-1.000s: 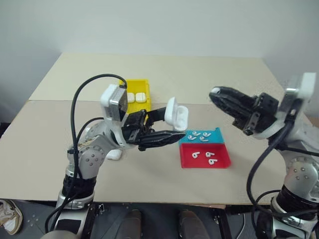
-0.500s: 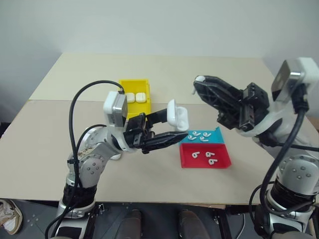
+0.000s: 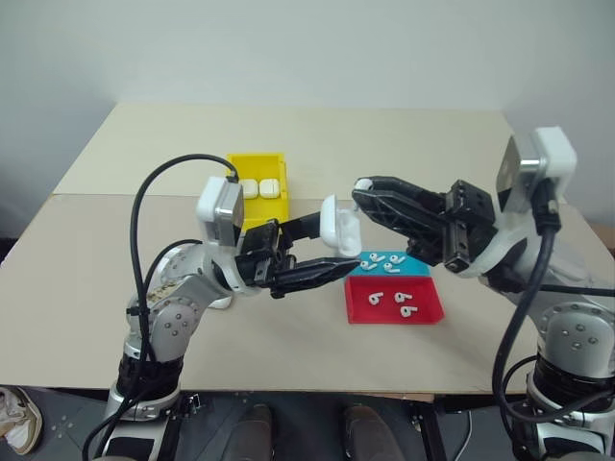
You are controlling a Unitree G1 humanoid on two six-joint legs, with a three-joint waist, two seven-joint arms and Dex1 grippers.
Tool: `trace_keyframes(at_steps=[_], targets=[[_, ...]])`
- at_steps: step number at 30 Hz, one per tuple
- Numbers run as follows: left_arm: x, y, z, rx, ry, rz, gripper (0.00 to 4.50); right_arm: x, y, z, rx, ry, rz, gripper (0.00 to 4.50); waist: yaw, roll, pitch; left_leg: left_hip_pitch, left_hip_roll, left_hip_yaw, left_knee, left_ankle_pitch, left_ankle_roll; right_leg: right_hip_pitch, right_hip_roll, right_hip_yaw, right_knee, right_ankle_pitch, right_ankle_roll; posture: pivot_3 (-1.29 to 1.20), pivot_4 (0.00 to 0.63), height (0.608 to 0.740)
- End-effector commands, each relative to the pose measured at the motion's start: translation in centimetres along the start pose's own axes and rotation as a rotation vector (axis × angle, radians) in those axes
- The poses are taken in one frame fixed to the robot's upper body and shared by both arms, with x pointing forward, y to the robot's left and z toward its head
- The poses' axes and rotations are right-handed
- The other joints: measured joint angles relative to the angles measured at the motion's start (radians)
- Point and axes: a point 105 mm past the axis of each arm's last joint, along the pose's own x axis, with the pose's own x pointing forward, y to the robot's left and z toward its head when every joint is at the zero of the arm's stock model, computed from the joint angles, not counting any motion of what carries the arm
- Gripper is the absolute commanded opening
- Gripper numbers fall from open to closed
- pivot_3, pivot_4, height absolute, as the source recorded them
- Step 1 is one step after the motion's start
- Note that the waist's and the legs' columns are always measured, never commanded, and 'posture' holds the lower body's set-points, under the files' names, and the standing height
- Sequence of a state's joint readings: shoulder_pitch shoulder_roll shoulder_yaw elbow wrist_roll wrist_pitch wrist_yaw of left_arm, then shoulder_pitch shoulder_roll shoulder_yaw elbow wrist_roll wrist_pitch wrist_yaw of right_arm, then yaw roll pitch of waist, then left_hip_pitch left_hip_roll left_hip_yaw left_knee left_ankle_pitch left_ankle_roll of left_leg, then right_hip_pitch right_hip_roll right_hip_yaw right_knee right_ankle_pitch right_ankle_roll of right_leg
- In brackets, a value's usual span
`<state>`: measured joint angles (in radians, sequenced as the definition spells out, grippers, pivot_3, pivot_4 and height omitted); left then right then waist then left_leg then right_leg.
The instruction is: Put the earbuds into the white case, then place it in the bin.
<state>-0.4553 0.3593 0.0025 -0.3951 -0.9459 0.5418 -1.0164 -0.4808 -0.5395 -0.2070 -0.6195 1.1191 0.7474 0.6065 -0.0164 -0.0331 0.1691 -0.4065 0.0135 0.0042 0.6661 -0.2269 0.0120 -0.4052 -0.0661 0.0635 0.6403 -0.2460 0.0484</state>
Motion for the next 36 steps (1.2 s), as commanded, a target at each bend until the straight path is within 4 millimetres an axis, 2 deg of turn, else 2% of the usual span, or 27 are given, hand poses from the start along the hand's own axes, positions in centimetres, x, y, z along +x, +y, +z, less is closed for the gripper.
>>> trace_keyframes(at_steps=[1,19,25,36], targets=[[0.3,-0.1,0.8,0.034,-0.028,-0.017,2.83,0.3,1.1,0.4,-0.027,-0.006,0.058,0.61,0.0,0.0,0.0,0.0,0.0,0.0,0.0,0.0,0.0,0.0,0.0,0.0,0.0,0.0,0.0,0.0,0.15,0.74],[0.3,0.0,0.8,0.025,-0.028,-0.025,2.83,0.3,1.2,2.4,-0.016,-0.123,0.08,0.61,0.0,0.0,0.0,0.0,0.0,0.0,0.0,0.0,0.0,0.0,0.0,0.0,0.0,0.0,0.0,0.0,0.15,0.74],[0.4,0.0,0.8,0.024,-0.032,-0.023,2.83,0.4,1.3,1.1,-0.02,-0.044,0.078,0.61,0.0,0.0,0.0,0.0,0.0,0.0,0.0,0.0,0.0,0.0,0.0,0.0,0.0,0.0,0.0,0.0,0.15,0.74],[0.4,-0.1,0.8,0.025,-0.036,-0.023,2.83,0.7,0.8,-0.1,-0.054,0.016,0.07,0.61,0.001,0.0,0.0,0.0,0.0,0.0,0.0,0.0,0.0,0.0,0.0,0.0,0.0,0.0,0.0,0.0,0.15,0.74]])
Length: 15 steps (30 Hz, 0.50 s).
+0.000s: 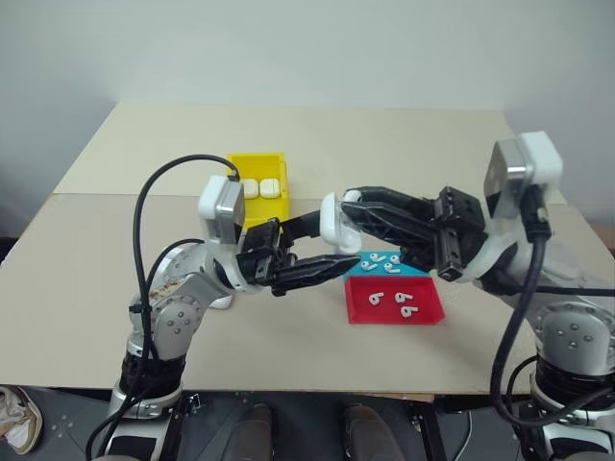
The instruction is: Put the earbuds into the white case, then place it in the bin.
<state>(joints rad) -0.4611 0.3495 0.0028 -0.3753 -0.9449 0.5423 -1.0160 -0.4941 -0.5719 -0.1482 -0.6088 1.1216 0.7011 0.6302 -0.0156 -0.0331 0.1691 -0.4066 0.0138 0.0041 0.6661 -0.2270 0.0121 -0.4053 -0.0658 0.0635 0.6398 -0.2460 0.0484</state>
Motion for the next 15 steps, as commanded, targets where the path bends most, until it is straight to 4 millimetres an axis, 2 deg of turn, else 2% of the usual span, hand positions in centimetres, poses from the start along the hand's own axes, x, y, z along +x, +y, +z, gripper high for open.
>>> trace_keyframes(at_steps=[1,4,6,7,13,15], targets=[[0.42,-0.45,0.92,0.038,-0.027,-0.031,2.83,0.19,0.24,0.11,-0.059,0.005,0.01,0.61,0.0,0.0,0.0,0.0,0.0,0.0,0.0,0.0,0.0,0.0,0.0,0.0,0.0,0.0,0.0,0.0,0.15,0.74],[0.39,-0.42,0.96,0.041,-0.027,-0.03,2.83,0.1,0.21,-0.22,-0.081,0.02,0.015,0.61,0.0,0.0,0.0,0.0,0.0,0.0,0.0,0.0,0.0,0.0,0.0,0.0,0.0,0.0,0.0,0.0,0.15,0.74],[0.37,-0.4,0.98,0.044,-0.027,-0.029,2.83,0.0,0.39,-0.41,-0.077,0.031,0.036,1.34,0.0,0.0,0.0,0.0,0.0,0.0,0.0,0.0,0.0,0.0,0.0,0.0,0.0,0.0,0.0,0.0,0.15,0.74],[0.36,-0.38,0.99,0.045,-0.028,-0.028,2.83,-0.04,0.47,-0.47,-0.077,0.034,0.045,1.52,0.0,0.0,0.0,0.0,0.0,0.0,0.0,0.0,0.0,0.0,0.0,0.0,0.0,0.0,0.0,0.0,0.15,0.74],[0.38,-0.29,0.99,0.053,-0.03,-0.025,2.83,-0.48,0.72,-0.69,-0.087,0.057,0.085,3.48,0.0,0.0,0.0,0.0,0.0,0.0,0.0,0.0,0.0,0.0,0.0,0.0,0.0,0.0,0.0,0.0,0.15,0.74],[0.39,-0.29,0.98,0.054,-0.031,-0.025,2.83,-0.56,0.45,-0.53,-0.096,0.054,0.075,3.48,-0.001,0.0,0.0,0.0,0.0,0.0,0.0,0.0,0.0,0.0,0.0,0.0,0.0,0.0,0.0,0.0,0.15,0.74]])
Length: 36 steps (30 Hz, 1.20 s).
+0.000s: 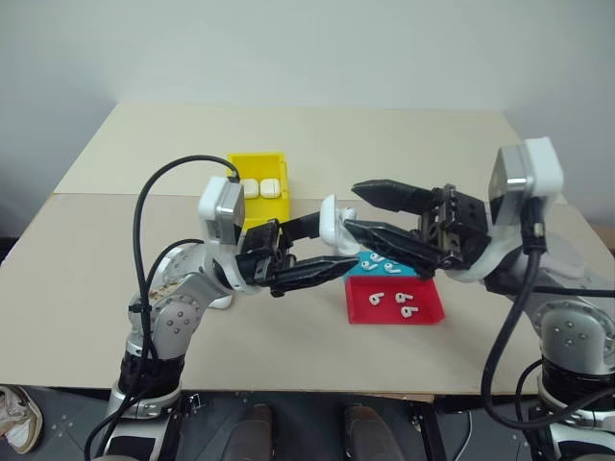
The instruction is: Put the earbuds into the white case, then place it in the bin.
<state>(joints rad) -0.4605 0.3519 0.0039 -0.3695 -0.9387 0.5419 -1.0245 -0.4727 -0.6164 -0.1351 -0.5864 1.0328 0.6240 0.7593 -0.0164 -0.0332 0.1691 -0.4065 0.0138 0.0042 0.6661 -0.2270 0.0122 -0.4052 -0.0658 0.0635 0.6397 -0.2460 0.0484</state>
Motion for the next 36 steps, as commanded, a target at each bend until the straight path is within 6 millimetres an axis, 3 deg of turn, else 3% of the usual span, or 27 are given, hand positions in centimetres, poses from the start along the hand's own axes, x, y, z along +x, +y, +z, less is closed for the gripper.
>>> trace_keyframes(at_steps=[1,5,10,12,17,19,24,27,30,36], targets=[[0.5,-0.4,1.1,0.055,-0.037,-0.025,2.83,0.1,0.3,0.0,-0.02,0.013,0.02,3.48,0.0,0.0,0.0,0.0,0.0,0.0,0.0,0.0,0.0,0.0,0.0,0.0,0.0,0.0,0.0,0.0,0.15,0.74],[0.4,-0.3,1.1,0.057,-0.036,-0.019,2.83,-0.9,-1.3,0.8,-0.058,0.002,-0.06,3.48,0.001,0.0,0.0,0.0,0.0,0.0,0.0,0.0,0.0,0.0,0.0,0.0,0.0,0.0,0.0,0.0,0.15,0.74],[0.1,-0.2,1.3,0.06,-0.035,-0.01,2.83,-4.0,-5.2,2.0,-0.18,0.13,-0.163,3.48,0.004,0.0,0.0,0.0,0.0,0.001,0.0,0.0,0.0,0.0,0.0,0.0,-0.001,0.0,0.0,0.0,0.15,0.74],[0.0,-0.3,1.3,0.059,-0.037,-0.01,2.83,-4.6,-6.1,0.7,-0.236,0.31,-0.113,3.48,0.003,0.0,0.0,0.0,-0.001,0.001,0.0,0.0,0.0,0.0,0.0,0.0,-0.001,0.0,0.0,0.0,0.15,0.74],[0.2,-0.3,1.2,0.064,-0.046,-0.002,2.83,-5.5,-8.0,-5.2,-0.389,0.834,0.029,3.48,-0.01,0.0,0.0,0.001,0.001,0.004,-0.001,0.0,0.0,0.0,0.001,0.001,-0.002,0.0,-0.001,0.0,0.15,0.74],[0.2,-0.2,1.3,0.068,-0.05,0.003,2.83,-5.4,-8.5,-6.4,-0.407,0.937,0.091,3.48,-0.014,0.0,0.0,0.001,0.001,0.004,-0.001,0.0,0.0,-0.001,0.002,0.002,-0.001,0.001,-0.001,0.0,0.15,0.74],[0.1,-0.3,1.2,0.075,-0.056,0.015,2.83,-4.6,-10.3,-8.5,-0.376,1.091,0.186,3.48,-0.015,0.0,0.0,0.0,0.001,0.003,-0.001,0.0,0.0,-0.002,0.002,0.003,-0.001,0.001,-0.001,0.0,0.15,0.74],[0.0,-0.6,1.4,0.076,-0.075,0.012,2.83,-4.8,-10.9,-9.4,-0.337,1.177,0.26,2.85,-0.011,0.0,0.001,0.0,0.001,0.002,-0.001,0.0,0.0,-0.002,0.002,0.002,-0.001,0.001,-0.001,0.0,0.15,0.74],[0.0,-0.6,1.5,0.078,-0.082,0.017,2.83,-4.8,-11.6,-10.1,-0.284,1.23,0.279,1.87,-0.004,0.0,0.001,0.0,0.001,0.002,-0.001,0.0,0.0,-0.002,0.0,0.002,-0.001,0.001,-0.001,0.0,0.15,0.74],[-0.1,-0.5,1.4,0.085,-0.085,0.034,2.83,-5.5,-12.6,-11.7,-0.209,1.34,0.29,1.87,0.001,0.0,0.001,0.0,0.001,0.002,-0.001,0.0,0.0,-0.002,-0.001,0.001,0.0,0.001,-0.001,0.0,0.15,0.74]])
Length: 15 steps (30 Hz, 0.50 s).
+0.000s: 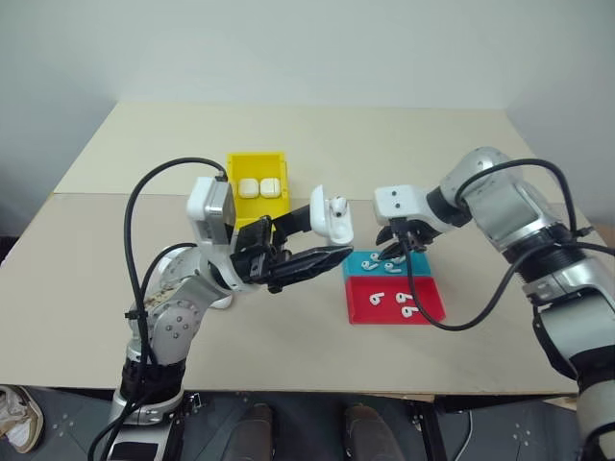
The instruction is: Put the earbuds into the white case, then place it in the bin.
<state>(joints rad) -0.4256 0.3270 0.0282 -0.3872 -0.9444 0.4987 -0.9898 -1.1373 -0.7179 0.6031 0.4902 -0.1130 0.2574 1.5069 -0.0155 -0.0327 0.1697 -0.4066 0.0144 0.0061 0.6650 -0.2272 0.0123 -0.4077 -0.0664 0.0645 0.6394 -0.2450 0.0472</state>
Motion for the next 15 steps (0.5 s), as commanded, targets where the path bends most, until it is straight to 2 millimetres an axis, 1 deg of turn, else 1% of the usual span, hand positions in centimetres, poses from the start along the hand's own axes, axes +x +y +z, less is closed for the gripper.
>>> trace_keyframes(at_steps=[1,6,11,15], targets=[[0.3,-0.6,1.0,0.055,-0.028,-0.017,2.83,-0.4,-0.6,-0.6,-0.004,0.06,0.006,1.87,0.0,0.0,0.0,0.0,0.0,0.0,0.0,0.0,0.0,0.0,0.0,0.0,0.0,0.0,0.0,0.0,0.15,0.74],[0.3,-0.6,1.0,0.06,-0.027,-0.014,2.83,0.4,-1.0,-2.0,0.016,0.126,0.004,1.87,-0.001,0.0,0.0,0.0,-0.001,0.0,0.0,0.0,0.0,0.0,-0.001,0.0,0.0,0.0,0.0,0.0,0.15,0.74],[0.4,-0.6,1.1,0.061,-0.025,-0.01,2.83,1.1,-0.9,-2.4,0.028,0.132,0.01,1.87,-0.004,0.0,0.0,0.0,-0.001,0.0,0.0,0.0,0.0,0.0,-0.001,0.0,0.001,0.0,0.0,0.0,0.15,0.74],[0.4,-0.6,1.0,0.06,-0.025,-0.007,2.83,1.5,-0.6,-2.3,0.022,0.12,0.023,1.87,-0.003,0.0,0.0,0.0,-0.001,0.0,0.0,0.0,0.0,0.0,-0.001,0.0,0.001,0.0,0.0,0.0,0.15,0.74]])
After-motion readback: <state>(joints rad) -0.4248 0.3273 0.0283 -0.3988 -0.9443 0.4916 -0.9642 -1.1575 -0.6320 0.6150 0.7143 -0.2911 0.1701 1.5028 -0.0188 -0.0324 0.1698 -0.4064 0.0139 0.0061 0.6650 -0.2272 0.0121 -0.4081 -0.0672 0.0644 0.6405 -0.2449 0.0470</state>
